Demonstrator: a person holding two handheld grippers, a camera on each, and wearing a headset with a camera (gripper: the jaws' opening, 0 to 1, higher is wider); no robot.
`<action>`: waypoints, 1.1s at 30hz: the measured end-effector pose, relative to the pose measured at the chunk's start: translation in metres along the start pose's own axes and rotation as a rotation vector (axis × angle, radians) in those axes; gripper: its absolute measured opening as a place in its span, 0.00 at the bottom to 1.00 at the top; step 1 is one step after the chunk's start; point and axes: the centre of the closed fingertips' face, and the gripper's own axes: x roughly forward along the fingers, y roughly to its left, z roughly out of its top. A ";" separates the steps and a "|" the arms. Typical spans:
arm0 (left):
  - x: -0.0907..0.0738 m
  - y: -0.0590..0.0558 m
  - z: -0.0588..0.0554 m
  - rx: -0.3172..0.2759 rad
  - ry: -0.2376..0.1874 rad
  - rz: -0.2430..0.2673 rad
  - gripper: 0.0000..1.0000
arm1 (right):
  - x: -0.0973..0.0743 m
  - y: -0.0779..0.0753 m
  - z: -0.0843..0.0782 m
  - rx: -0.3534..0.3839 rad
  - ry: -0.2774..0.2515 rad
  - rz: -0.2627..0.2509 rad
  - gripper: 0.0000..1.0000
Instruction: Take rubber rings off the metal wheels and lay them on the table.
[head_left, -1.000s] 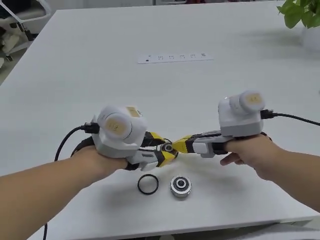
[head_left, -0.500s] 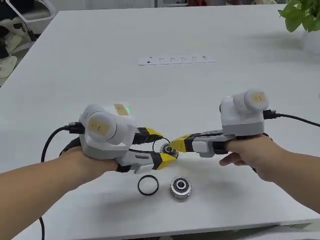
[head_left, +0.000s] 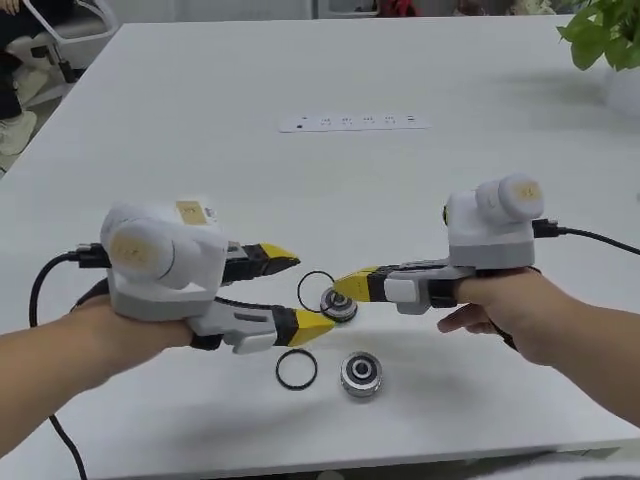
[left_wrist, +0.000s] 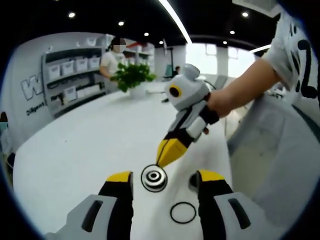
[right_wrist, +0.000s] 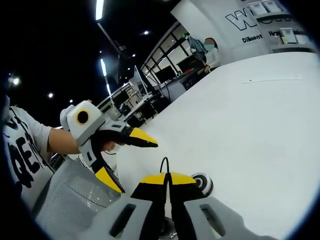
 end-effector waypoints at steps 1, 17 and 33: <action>-0.002 -0.001 0.001 -0.001 -0.003 0.000 0.53 | 0.000 0.002 0.000 0.000 0.001 0.006 0.00; -0.038 -0.012 0.002 -0.006 -0.016 0.007 0.61 | 0.001 0.027 -0.004 0.002 0.034 0.066 0.00; -0.058 -0.017 -0.015 -0.013 0.015 0.015 0.66 | 0.012 0.039 -0.026 0.004 0.130 0.104 0.00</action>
